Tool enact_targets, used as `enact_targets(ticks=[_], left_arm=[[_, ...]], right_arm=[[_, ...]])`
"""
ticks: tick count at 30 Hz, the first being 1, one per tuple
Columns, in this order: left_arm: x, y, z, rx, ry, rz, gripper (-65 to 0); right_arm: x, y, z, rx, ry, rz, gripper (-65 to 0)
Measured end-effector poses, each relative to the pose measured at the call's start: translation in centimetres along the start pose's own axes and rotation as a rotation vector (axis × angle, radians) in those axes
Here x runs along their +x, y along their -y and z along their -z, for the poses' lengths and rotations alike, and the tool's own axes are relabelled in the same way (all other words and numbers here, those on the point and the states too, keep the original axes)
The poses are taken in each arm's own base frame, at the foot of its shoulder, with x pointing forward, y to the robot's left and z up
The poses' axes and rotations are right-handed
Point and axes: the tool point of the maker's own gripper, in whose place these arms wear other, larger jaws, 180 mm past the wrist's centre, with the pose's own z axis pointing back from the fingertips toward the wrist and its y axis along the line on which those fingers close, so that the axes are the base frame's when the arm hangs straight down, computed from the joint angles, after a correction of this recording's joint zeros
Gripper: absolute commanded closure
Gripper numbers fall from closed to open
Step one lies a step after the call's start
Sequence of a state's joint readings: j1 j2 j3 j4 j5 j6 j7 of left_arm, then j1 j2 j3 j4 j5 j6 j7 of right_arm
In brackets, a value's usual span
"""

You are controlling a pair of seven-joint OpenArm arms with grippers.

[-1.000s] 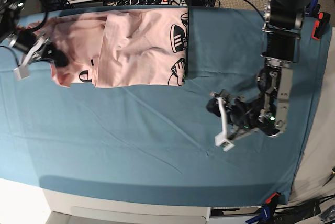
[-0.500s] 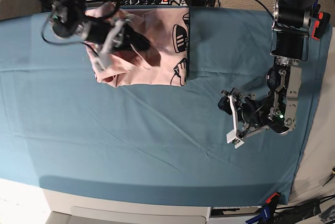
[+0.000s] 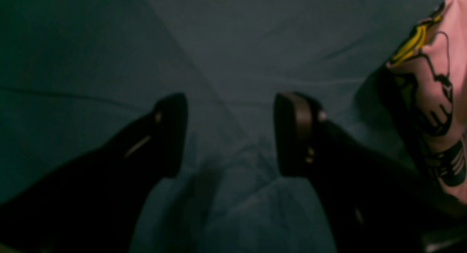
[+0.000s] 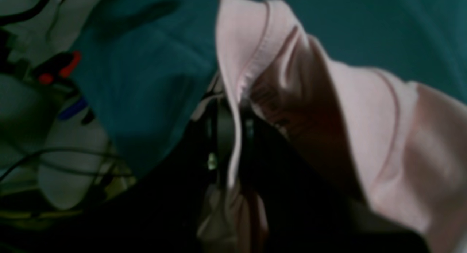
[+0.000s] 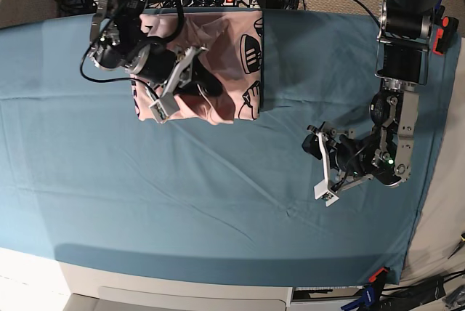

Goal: Fold the T-shirt properly
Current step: 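Press and tuck the folded bundle with the right gripper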

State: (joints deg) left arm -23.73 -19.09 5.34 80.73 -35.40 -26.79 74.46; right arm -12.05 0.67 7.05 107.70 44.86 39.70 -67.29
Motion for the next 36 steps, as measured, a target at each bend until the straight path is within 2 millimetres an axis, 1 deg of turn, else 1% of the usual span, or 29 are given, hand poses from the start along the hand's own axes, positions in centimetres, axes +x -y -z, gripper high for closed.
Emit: enact_targets(ticks=[3, 5, 10, 12, 14, 18, 19, 22, 23, 24, 26, 29, 32, 36], left_arm=[[0.0, 0.0, 0.0, 0.000, 0.000, 0.000, -36.0], [0.0, 0.0, 0.0, -0.001, 0.000, 0.000, -36.0], [-0.1, 0.1, 0.1, -0.002, 0.001, -0.001, -36.0], [-0.2, 0.1, 0.1, -0.004, -0.001, -0.003, -36.0], [-0.6, 0.3, 0.3, -0.008, -0.006, -0.007, -36.0], [-2.1, 0.9, 1.0, -0.024, -0.031, -0.020, -36.0], [-2.3, 1.0, 1.0, -0.026, -0.034, -0.023, -36.0], [-2.5, 1.1, 1.1, -0.029, -0.039, -0.026, -36.0], [-2.6, 1.1, 1.2, -0.031, -0.040, -0.026, -36.0], [-2.7, 1.1, 1.2, -0.032, -0.042, -0.027, -36.0], [-2.8, 1.2, 1.3, -0.033, -0.044, -0.028, -36.0], [-2.7, 1.2, 1.3, -0.033, -0.036, -0.028, -36.0], [-2.7, 1.2, 1.3, -0.032, -0.037, -0.028, -36.0], [-2.7, 1.2, 1.3, -0.032, -0.037, -0.028, -36.0]], right_arm=[[0.2, 0.0, 0.5, -0.019, 0.013, -0.020, 0.0], [0.2, -0.4, 0.8, -0.010, 0.006, -0.028, 0.0], [-0.1, -2.3, 1.9, 0.045, -0.019, -0.060, 0.0], [-0.3, -2.6, 2.3, 0.046, -0.038, -0.087, 0.0], [-0.3, -2.4, 2.6, 0.029, -0.054, -0.109, 0.0], [-0.1, -2.2, 2.6, 0.022, -0.049, -0.116, 0.0], [-0.1, -2.2, 2.6, 0.022, -0.048, -0.116, -2.7], [0.2, -2.2, 2.6, 0.022, -0.041, -0.119, -17.0], [0.4, -2.2, 2.6, 0.022, -0.035, -0.120, -20.3], [0.5, -2.2, 2.7, 0.023, -0.032, -0.121, -21.7], [1.0, -2.7, 2.6, 0.052, -0.007, -0.106, -21.8], [1.9, -4.1, 2.5, 0.123, 0.046, -0.066, -21.8], [2.0, -5.2, 2.3, 0.182, 0.040, -0.045, -21.8], [3.5, -7.5, 0.8, 0.248, 0.057, -0.102, -21.8]])
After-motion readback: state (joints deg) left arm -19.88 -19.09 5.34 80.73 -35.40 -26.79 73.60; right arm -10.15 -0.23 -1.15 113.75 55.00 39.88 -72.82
